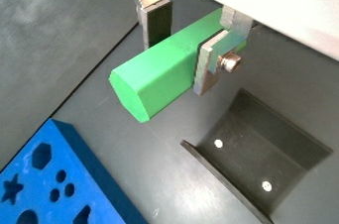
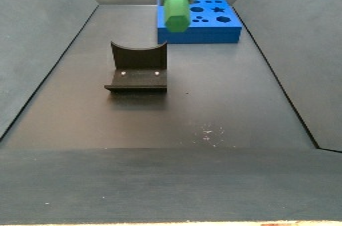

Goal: Pick up the hexagon object. Move up. Place the hexagon object on the fixture. Regrasp the hexagon object. Move to above the board. Insert the hexagon object.
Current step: Place the hexagon object on the fixture.

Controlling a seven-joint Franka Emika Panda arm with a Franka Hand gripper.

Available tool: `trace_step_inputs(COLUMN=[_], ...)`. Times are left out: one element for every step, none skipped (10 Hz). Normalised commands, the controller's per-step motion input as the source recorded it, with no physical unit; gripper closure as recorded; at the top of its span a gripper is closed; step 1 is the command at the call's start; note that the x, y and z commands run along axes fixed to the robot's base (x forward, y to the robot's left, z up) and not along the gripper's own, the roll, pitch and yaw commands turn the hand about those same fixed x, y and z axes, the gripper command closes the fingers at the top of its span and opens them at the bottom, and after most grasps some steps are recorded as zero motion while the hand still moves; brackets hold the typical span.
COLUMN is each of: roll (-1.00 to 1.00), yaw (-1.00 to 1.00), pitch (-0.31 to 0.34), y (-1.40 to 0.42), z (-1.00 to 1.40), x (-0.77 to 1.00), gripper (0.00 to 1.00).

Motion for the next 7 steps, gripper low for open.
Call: trace_step_inputs(roll=[-0.2, -0.16, -0.14, -0.13, -0.12, -0.12, -0.11], yaw=[-0.1, -0.09, -0.08, -0.07, -0.05, -0.04, -0.03], pitch=[0.074, 0.056, 0.056, 0.06, 0.075, 0.089, 0.103], y=[0.09, 0.07, 0.05, 0.04, 0.03, 0.03, 0.02], z=[-0.01, -0.01, -0.01, -0.01, 0.0, 0.0, 0.0], x=[1.0, 0.88, 0.73, 0.66, 0.53, 0.44, 0.34], gripper=[1.0, 1.0, 1.0, 1.0, 1.0, 1.0, 1.0])
